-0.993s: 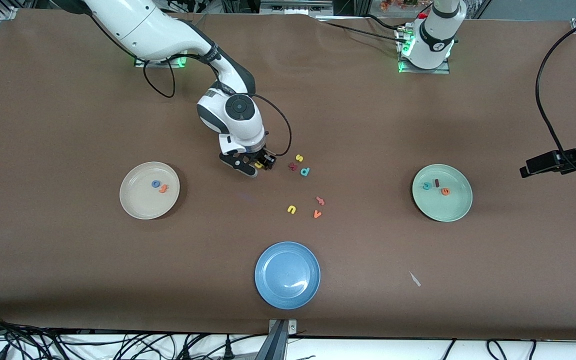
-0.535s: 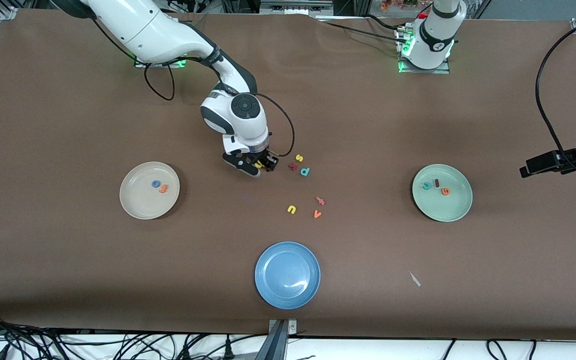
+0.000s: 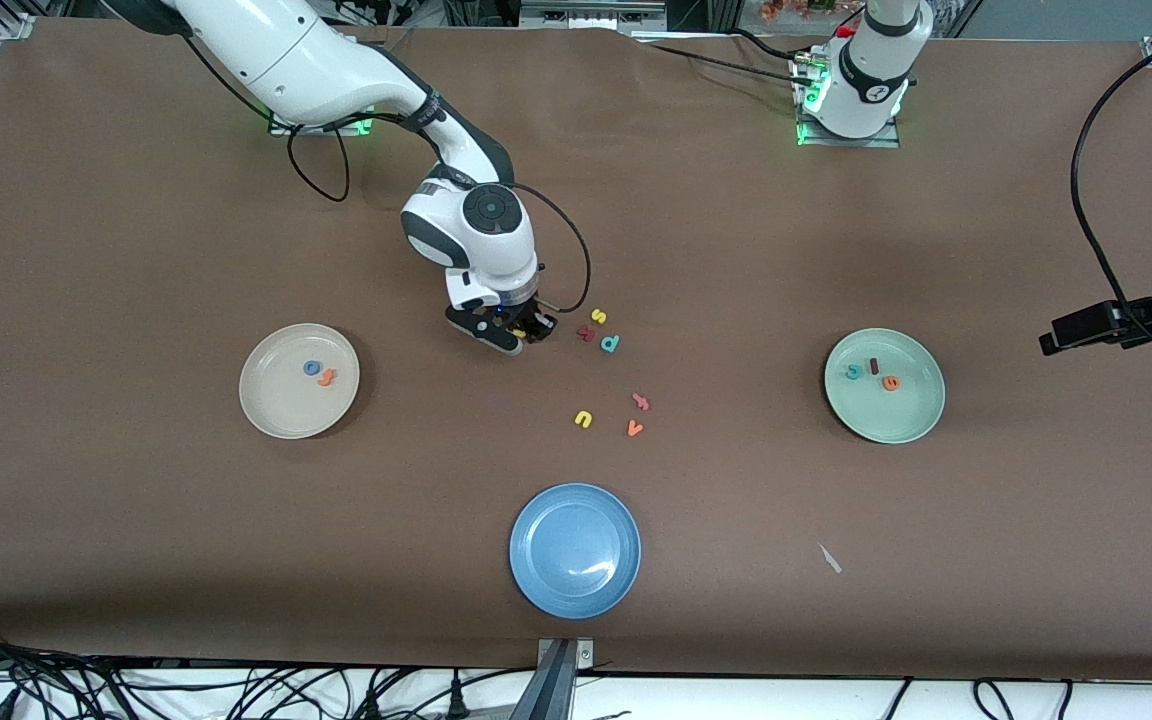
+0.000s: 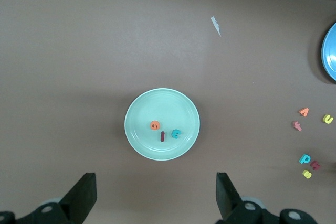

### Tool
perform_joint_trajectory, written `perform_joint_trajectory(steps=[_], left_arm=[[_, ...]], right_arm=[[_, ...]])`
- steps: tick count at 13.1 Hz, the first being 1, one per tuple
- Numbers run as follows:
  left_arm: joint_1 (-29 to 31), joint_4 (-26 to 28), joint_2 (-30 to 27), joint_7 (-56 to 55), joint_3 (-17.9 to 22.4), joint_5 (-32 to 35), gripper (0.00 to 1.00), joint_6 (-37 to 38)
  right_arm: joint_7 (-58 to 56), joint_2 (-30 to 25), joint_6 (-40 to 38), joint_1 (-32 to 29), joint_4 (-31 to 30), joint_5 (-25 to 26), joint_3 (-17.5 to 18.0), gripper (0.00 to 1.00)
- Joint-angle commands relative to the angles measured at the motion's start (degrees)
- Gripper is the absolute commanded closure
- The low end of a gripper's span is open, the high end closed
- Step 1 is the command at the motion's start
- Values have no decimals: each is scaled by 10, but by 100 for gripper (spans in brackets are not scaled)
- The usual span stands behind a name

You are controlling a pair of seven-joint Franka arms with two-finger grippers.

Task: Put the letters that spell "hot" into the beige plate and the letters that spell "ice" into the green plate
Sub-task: 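Carry the yellow letter onto the beige plate and open the right gripper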

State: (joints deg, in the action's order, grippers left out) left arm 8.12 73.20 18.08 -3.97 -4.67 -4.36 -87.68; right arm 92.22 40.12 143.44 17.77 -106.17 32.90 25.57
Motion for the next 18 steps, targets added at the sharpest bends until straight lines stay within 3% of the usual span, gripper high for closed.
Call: perform_joint_trajectory(steps=[1, 7, 12, 16, 18], left_arm=[[-2, 18, -16, 12, 0, 12, 0, -8], [-2, 18, -16, 12, 0, 12, 0, -8], [-2, 18, -16, 12, 0, 12, 0, -8], [-2, 18, -16, 12, 0, 12, 0, -8], [-2, 18, -16, 12, 0, 12, 0, -8]], right_arm=[[16, 11, 2, 7, 11, 19, -5, 78], [-44, -38, -41, -36, 6, 11, 1, 78], [-173, -88, -148, -132, 3, -3, 69, 76], [-384, -152, -204, -180, 7, -141, 69, 74], [-509, -191, -249, -190, 3, -193, 33, 74]])
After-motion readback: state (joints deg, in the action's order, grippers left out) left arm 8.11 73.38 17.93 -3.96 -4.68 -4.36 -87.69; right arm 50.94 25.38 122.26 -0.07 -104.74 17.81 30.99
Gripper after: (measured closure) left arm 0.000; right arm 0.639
